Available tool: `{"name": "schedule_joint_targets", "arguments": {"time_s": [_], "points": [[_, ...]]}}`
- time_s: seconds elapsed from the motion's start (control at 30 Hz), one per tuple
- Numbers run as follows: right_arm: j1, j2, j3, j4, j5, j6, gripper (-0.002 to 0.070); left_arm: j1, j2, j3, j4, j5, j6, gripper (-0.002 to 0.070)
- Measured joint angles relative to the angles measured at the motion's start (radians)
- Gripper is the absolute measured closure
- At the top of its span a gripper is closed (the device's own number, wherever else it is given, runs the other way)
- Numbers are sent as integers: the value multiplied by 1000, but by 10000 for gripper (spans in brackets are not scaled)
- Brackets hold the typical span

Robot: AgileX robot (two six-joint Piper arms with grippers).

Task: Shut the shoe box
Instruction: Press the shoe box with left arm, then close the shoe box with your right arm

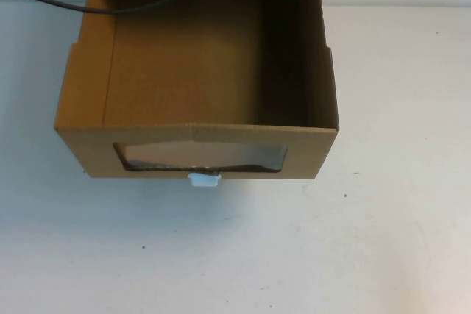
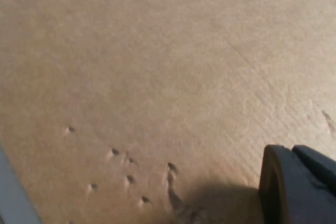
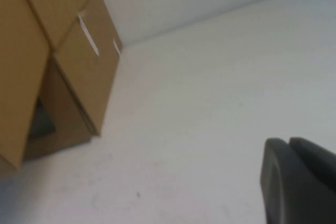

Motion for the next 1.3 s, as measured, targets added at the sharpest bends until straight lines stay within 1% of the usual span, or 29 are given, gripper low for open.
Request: {"name": "schedule_joint_targets", "arguments": {"time_s": [0.2, 0.3, 0.4, 0.53, 0.63, 0.77, 0.9, 0.97, 1.07, 1.23, 1.3], "points": [[0, 0, 0, 232, -115, 0, 689, 0, 2, -1, 0, 0, 0, 680], [0, 0, 0, 276, -160, 0, 689, 0, 2, -1, 0, -4, 0, 680], [0, 0, 0, 306, -166, 0, 689, 0, 2, -1, 0, -4, 2, 680], [0, 14, -84, 322, 8, 0, 689, 0, 2, -2, 0, -4, 2, 680], [0, 106, -227, 298, 210, -4, 689, 0, 2, -2, 0, -6, 2, 680], [0, 312, -439, 248, 497, -74, 689, -1, 2, -2, 0, -6, 2, 680], [0, 511, -610, 240, 663, -201, 689, -1, 2, -2, 0, -6, 2, 680], [5, 600, -679, 242, 713, -247, 688, -1, 2, -2, 0, -6, 2, 680], [51, 728, -761, 258, 736, -299, 687, -1, 2, -2, 1, -6, 2, 680], [220, 898, -875, 279, 729, -332, 687, -1, 2, -2, 4, -7, 2, 680], [318, 975, -937, 268, 712, -329, 687, -2, 2, -2, 4, -7, 2, 680]]}}
